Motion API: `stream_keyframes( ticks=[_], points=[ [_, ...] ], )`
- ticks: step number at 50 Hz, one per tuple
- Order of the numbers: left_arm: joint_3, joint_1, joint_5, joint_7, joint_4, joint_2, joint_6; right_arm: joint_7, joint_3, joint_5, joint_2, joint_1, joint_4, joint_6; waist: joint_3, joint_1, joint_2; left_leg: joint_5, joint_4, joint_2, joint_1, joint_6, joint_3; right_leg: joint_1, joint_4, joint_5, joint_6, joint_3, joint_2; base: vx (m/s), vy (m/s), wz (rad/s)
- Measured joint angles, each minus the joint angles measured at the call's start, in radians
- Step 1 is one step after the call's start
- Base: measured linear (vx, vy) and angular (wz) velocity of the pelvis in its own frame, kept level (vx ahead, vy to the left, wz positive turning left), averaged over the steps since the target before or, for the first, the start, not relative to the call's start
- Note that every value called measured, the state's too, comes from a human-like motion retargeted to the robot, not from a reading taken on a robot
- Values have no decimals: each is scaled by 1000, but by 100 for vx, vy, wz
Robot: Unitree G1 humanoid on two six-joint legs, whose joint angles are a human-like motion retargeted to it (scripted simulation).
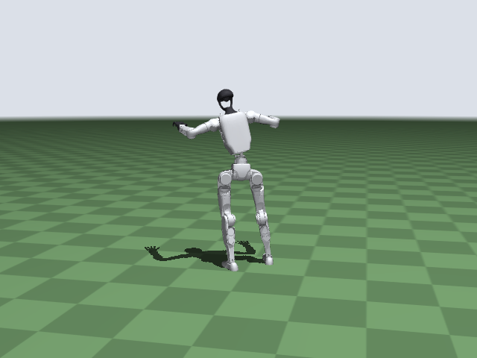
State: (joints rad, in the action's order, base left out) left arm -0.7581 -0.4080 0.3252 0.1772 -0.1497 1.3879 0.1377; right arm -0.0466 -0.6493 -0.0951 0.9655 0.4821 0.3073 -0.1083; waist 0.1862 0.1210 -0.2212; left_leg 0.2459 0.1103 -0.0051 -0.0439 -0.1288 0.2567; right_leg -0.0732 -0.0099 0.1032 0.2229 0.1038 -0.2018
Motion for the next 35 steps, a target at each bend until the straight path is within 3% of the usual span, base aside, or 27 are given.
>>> stream_keyframes(
  ticks=[2, 4, 7, 13, 23, 35],
  points=[
    [-47, -20, -18, -13, 0, -15, 17, 3, -48, 18, 7, 26, 3, -6, -13, -13, 21, 21, 47, 31, 0, -63, -7, 6, 29, 24, -39, 11, 20, 22, -8, -8],
    [-70, -27, -58, -15, -11, -46, 11, 3, -72, 11, 12, 31, -1, -4, -26, -19, 22, 25, 71, 23, 0, -20, 7, 9, 54, 55, -85, 12, 11, 20, -7, -14],
    [-92, -44, -111, -28, -36, -92, 16, 8, -96, 12, 21, 34, -9, -3, -50, -34, 42, 33, 123, 33, 8, -24, 6, 11, 88, 68, -121, 17, 11, 20, -6, 3],
    [-86, -80, -182, -48, -73, -132, 27, 12, -114, 20, 30, 34, -11, -4, -108, -30, 78, 36, 148, 33, -2, 8, 8, 39, 82, 86, -109, 27, 7, 17, -7, 0],
    [-87, -99, -226, -89, -82, -130, 37, 2, -82, 41, 19, 15, 2, -10, -209, -24, 112, 37, 157, 34, -6, 9, -7, 95, 17, 116, -83, 63, 6, 11, -8, 11],
    [-56, -61, -246, -100, -79, -142, 40, -2, -96, 52, 6, 23, -1, -17, -231, -19, 130, 25, 164, 45, 5, 4, -63, 125, 15, 144, -99, 123, 15, 3, -7, 25]
  ],
)
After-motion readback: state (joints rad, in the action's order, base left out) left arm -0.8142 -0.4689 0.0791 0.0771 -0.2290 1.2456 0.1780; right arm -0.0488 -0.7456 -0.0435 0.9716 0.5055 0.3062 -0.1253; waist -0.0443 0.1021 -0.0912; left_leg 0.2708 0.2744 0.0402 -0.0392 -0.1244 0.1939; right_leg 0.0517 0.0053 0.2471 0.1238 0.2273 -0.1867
